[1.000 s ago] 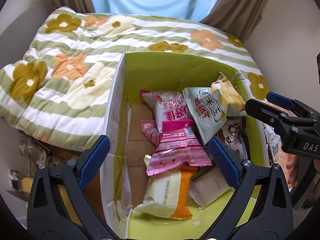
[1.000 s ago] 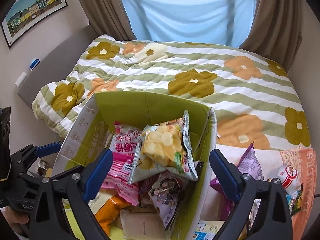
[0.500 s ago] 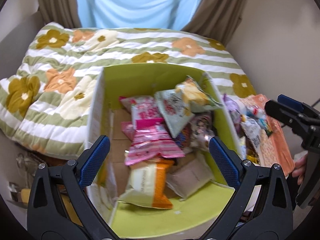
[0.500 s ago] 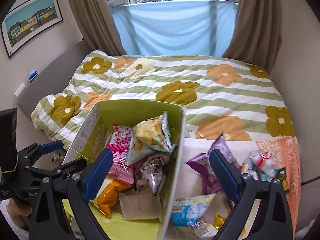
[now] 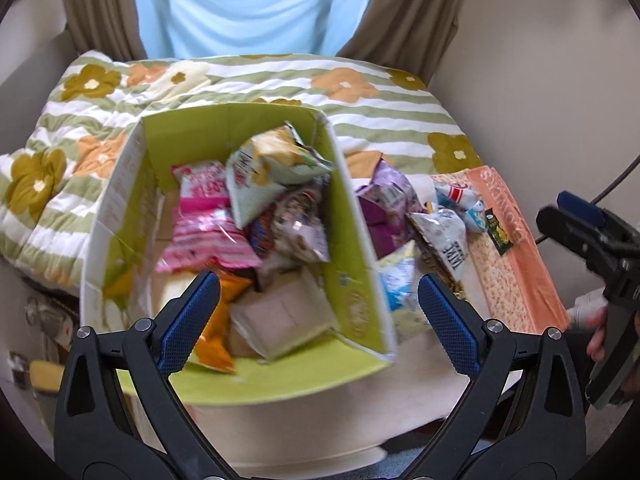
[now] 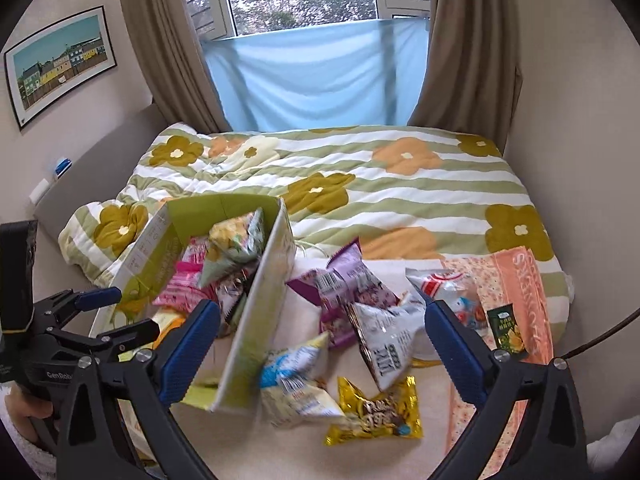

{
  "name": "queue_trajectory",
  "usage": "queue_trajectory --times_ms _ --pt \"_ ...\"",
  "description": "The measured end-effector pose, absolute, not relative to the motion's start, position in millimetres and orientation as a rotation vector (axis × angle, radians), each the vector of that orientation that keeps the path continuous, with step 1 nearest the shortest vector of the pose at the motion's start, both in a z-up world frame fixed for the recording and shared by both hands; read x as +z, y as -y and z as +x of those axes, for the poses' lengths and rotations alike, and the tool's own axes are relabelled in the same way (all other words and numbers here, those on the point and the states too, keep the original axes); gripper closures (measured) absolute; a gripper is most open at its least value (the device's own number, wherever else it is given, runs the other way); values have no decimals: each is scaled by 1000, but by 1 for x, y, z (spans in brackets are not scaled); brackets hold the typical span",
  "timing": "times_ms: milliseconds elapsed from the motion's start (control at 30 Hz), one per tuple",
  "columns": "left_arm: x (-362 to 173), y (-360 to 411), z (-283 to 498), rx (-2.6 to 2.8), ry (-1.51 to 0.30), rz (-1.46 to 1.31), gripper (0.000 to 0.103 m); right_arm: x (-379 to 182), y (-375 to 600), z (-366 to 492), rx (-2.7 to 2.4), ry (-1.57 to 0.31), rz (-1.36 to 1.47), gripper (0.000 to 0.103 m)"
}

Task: Organize snacks
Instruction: 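Move both tools back over the remaining snack bags on the table, then grasp the white-blue MPM bag with left tool while right tool grasps yellow Pillows bag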

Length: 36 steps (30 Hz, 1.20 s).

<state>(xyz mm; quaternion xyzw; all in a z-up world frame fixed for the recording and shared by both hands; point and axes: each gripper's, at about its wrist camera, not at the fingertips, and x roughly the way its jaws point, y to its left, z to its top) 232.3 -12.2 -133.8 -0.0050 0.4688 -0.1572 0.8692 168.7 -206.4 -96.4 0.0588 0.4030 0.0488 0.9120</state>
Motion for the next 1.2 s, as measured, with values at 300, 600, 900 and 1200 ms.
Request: queue_trajectory --times_ms 300,600,900,1200 --pt "-144 76 189 -184 -991 -62 4 -128 260 137 273 -917 -9 1" --pt "-167 126 179 -83 -1036 -116 4 -171 290 128 406 -1004 -82 1" --pt "-198 168 195 -36 -1087 38 16 -207 289 127 455 -1027 -125 1" --pt "-236 194 228 71 -1143 262 27 -244 293 132 505 -1102 -92 1"
